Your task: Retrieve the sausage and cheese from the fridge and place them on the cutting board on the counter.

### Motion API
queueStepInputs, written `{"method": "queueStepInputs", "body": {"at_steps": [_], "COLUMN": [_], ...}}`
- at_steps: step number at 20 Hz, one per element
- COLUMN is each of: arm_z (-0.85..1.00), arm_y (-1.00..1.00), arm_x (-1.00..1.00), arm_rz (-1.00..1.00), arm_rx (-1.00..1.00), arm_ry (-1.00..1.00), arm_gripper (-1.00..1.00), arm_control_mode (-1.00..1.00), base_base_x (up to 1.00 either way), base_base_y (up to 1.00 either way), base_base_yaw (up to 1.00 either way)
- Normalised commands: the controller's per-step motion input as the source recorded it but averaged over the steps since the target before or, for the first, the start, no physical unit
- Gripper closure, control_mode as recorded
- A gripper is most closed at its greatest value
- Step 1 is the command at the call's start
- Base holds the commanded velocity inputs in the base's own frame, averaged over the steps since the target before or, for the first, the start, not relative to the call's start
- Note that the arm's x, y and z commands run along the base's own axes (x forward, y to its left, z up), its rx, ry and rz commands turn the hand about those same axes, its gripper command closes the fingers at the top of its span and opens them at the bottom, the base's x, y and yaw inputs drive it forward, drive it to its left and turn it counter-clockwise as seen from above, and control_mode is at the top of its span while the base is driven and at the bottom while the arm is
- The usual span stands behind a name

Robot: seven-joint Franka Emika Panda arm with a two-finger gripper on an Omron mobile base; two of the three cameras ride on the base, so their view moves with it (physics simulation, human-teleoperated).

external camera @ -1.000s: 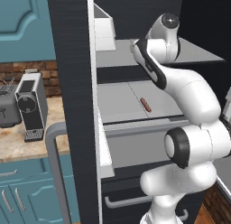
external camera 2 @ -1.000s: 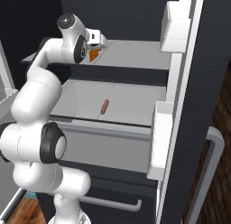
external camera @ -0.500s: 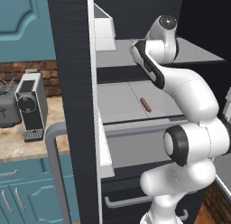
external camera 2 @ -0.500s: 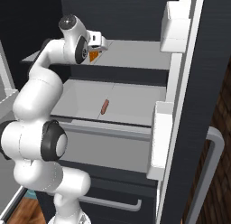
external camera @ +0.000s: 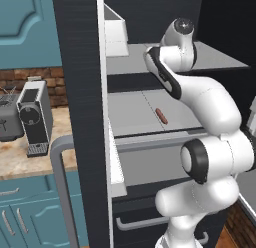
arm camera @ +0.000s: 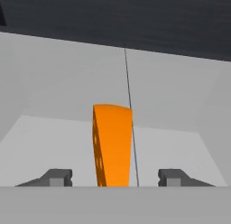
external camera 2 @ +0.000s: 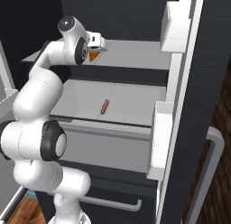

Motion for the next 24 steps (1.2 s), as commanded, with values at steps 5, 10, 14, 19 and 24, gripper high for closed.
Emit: {"method": "queueStepInputs", "body": {"at_steps": [5, 10, 14, 19, 24], "arm_z": [-0.07, -0.11, -0.05, 0.06, 0.77], "arm_y": [0.03, 0.01, 0.00, 0.00, -0.09], "arm_x": [0.02, -0.06, -0.39, -0.58, -0.87], "arm_rz": [0.00, 0.00, 0.00, 0.00, 0.00], "arm_rx": [-0.04, -0.01, 0.00, 0.07, 0.05], "arm_ry": [0.01, -0.06, -0.27, -0.20, 0.07], "arm_gripper": [1.00, 1.00, 1.00, 1.00, 1.00], "arm_control_mode": [-1.00, -1.00, -1.00, -1.00, -1.00], "base_base_x": [0.00, 0.00, 0.00, 0.00, 0.00], "base_base_y": [0.00, 0.00, 0.00, 0.00, 0.00], "base_base_yaw": [0.00, 0.00, 0.00, 0.00, 0.00]}}
